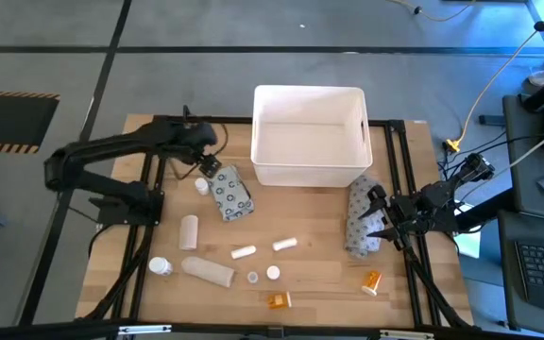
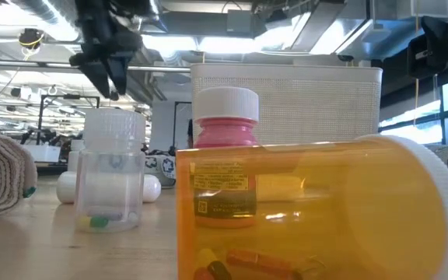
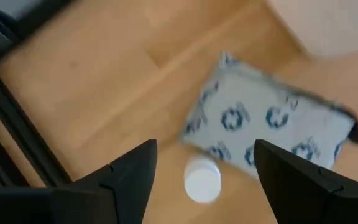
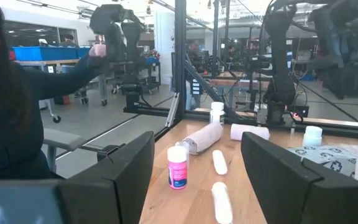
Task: Pick & place medical supplies in basket/bin
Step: Put the top white pill bottle into the white bin
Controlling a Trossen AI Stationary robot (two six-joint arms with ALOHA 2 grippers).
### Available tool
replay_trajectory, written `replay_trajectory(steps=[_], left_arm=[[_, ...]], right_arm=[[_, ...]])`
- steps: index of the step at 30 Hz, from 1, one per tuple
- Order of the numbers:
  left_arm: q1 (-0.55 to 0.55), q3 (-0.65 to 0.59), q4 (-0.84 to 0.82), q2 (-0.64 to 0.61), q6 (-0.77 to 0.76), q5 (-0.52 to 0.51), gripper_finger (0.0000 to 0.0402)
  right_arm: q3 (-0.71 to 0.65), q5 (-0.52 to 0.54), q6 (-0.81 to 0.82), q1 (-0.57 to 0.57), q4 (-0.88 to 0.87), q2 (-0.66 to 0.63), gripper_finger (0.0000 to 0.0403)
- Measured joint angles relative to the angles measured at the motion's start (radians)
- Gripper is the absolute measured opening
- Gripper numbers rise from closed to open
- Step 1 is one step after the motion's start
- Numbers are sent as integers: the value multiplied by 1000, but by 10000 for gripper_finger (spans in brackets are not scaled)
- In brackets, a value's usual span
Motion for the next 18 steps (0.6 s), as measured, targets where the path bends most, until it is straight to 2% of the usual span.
replay_trajectory(steps=[5,8,11,18], left_arm=[[-7,-13,-26,121,50,69,260],[-7,-36,-59,160,58,61,260],[-7,-54,-52,164,54,42,259],[-7,-89,-46,131,42,73,243]], right_arm=[[0,0,0,0,0,0,243],[0,0,1,0,0,0,243],[0,0,1,0,0,0,243],[0,0,1,0,0,0,243]])
